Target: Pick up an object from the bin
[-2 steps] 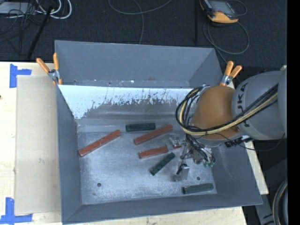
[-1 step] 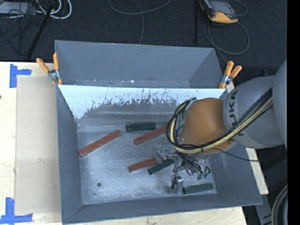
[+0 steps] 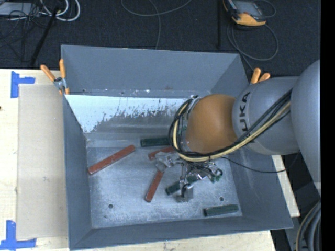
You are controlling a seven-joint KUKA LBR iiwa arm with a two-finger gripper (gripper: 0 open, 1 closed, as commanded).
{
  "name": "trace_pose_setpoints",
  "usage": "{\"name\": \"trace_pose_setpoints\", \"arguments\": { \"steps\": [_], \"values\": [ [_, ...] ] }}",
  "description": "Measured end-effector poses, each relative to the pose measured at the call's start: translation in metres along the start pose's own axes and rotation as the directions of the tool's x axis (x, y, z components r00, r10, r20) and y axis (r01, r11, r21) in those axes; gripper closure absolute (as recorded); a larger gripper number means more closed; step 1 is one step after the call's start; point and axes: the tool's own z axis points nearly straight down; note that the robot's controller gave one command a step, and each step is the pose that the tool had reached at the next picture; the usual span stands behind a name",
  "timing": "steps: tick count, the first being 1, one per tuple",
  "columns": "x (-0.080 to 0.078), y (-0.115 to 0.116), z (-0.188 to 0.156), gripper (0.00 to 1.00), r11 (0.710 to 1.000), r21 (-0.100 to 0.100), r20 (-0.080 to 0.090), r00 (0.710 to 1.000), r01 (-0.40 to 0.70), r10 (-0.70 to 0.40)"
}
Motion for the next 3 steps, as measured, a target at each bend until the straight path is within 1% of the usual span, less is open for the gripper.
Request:
{"name": "trace_pose_setpoints", "arguments": {
  "steps": [1, 2, 3],
  "values": [
    [0.03, 0.008, 0.0, 0.0, 0.987, 0.0, -0.003, 0.987, 0.158, -0.158],
    [0.027, 0.008, -0.003, 1.0, 0.987, 0.002, 0.006, 0.987, 0.159, -0.159],
    [0.001, 0.006, -0.203, 1.0, 0.986, 0.005, 0.005, 0.986, 0.168, -0.168]
  ]
}}
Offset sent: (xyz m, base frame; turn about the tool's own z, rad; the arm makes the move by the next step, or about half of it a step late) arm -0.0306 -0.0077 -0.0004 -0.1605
